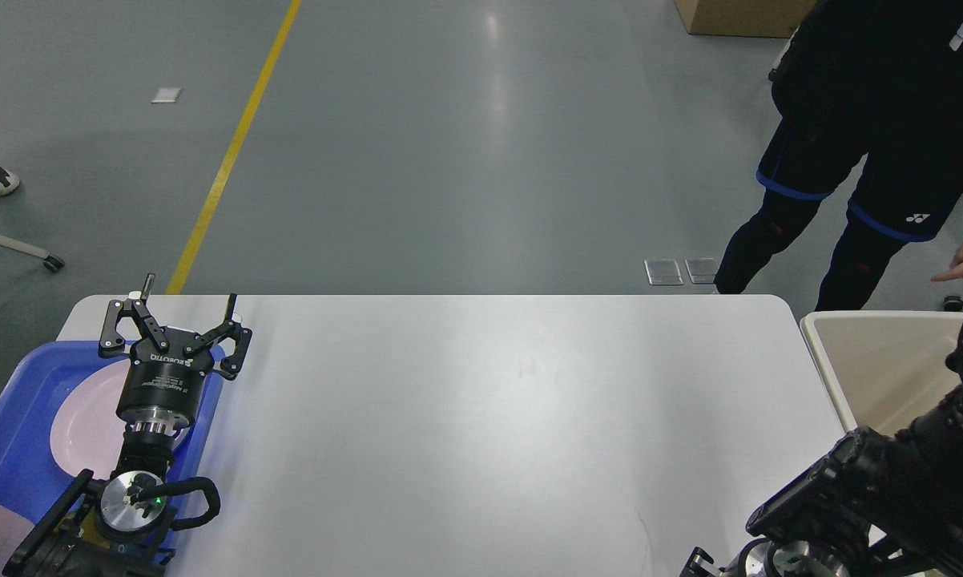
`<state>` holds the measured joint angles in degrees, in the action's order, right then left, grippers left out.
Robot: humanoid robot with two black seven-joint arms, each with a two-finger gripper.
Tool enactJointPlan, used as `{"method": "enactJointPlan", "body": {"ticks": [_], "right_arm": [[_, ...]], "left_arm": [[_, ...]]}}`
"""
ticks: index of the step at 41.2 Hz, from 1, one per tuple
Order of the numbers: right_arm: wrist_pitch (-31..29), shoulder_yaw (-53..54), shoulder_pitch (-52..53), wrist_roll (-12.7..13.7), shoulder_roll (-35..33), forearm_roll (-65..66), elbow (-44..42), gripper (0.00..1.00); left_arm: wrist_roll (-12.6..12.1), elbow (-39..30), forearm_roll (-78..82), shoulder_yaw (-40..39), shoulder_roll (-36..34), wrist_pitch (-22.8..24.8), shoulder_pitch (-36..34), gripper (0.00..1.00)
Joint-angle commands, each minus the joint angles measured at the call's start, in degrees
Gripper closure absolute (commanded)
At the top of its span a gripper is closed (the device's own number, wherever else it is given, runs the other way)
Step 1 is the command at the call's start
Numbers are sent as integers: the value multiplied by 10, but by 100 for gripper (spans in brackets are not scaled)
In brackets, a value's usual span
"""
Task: Tidy desktop
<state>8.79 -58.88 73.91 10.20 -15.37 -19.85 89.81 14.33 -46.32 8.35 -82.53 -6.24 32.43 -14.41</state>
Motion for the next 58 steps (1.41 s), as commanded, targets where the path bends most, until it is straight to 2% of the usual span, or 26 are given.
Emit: {"method": "enactJointPlan", "body": {"ticks": [1,3,8,28,29,38,45,49,50,51,58], "right_arm": [[0,0,-10,0,-3,1,-5,19],[1,0,-11,0,-4,0,-6,19],[0,0,-17,0,-4,0,-11,27],[0,2,-23,0,-5,-1,-17,34],[1,3,-23,0,-5,-2,-17,37],[1,3,-25,0,-5,-5,-17,42],[0,3,-25,0,-5,-5,-17,66],[-1,6,-26,0,-5,-5,-17,93],[-2,9,-26,0,-5,-5,-17,98],[-2,10,-28,0,-5,-5,-17,100],[0,29,-31,0,-9,-6,-17,100]], "left_arm": [[0,0,0,0,0,0,0,4],[0,0,0,0,0,0,0,4],[0,0,0,0,0,0,0,4],[0,0,0,0,0,0,0,4],[0,0,0,0,0,0,0,4],[0,0,0,0,0,0,0,4],[0,0,0,0,0,0,0,4],[0,0,0,0,0,1,0,4],[0,0,0,0,0,1,0,4],[0,0,0,0,0,0,0,4],[0,0,0,0,0,0,0,4]]}}
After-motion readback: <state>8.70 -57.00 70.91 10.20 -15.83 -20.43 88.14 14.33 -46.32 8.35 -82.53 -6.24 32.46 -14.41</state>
